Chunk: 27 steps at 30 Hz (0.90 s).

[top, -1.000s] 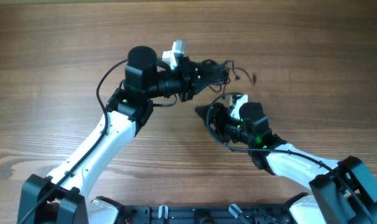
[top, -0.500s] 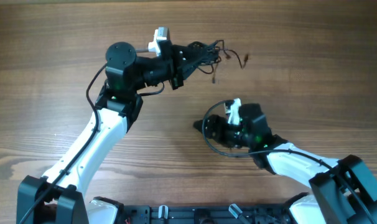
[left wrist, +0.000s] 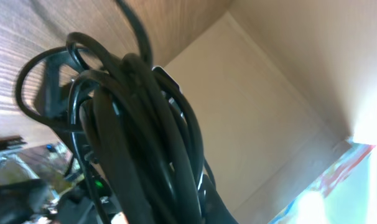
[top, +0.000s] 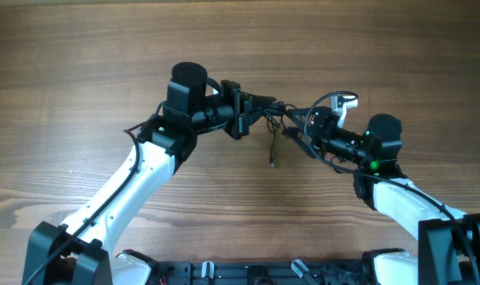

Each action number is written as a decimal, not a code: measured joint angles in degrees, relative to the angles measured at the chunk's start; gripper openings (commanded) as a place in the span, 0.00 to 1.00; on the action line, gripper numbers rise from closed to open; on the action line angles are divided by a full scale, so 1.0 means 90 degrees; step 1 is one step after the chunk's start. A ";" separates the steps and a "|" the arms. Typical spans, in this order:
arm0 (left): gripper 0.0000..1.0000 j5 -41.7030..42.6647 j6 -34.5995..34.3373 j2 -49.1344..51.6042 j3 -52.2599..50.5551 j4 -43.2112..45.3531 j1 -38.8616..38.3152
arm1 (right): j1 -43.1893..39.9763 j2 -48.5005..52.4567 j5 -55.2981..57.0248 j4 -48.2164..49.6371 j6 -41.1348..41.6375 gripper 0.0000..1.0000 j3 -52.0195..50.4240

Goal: Untangle cables

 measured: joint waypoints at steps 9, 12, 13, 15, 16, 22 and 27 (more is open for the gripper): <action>0.04 -0.0376 -0.0381 0.0000 0.0000 -0.0007 -0.0342 | 0.0464 -0.0012 0.0731 -0.1379 0.0087 0.94 -0.0002; 0.04 -0.0423 -0.0381 0.0000 0.0000 0.0029 -0.0342 | 0.0464 -0.0012 0.1180 -0.1571 0.0085 0.93 -0.0002; 0.04 -0.0423 -0.0381 0.0000 0.0000 0.0041 -0.0350 | 0.0464 -0.0012 0.1275 -0.1583 0.0083 0.94 -0.0002; 0.04 -0.0425 -0.0381 0.0000 0.0000 0.0107 -0.0396 | 0.0466 -0.0012 0.1423 -0.1600 0.0117 0.93 -0.0002; 0.04 -0.0427 -0.0384 0.0000 0.0000 0.0136 -0.0440 | 0.0483 -0.0012 0.1469 -0.1598 0.0143 0.93 -0.0002; 0.04 -0.0493 -0.0386 0.0000 -0.0002 0.0495 -0.0631 | 0.1010 -0.0012 0.1661 -0.1503 0.0109 0.90 -0.0002; 0.04 -0.0590 -0.0384 0.0000 -0.0036 0.1571 -0.0415 | 0.1739 -0.0049 0.1766 -0.2443 -0.0794 0.84 0.0063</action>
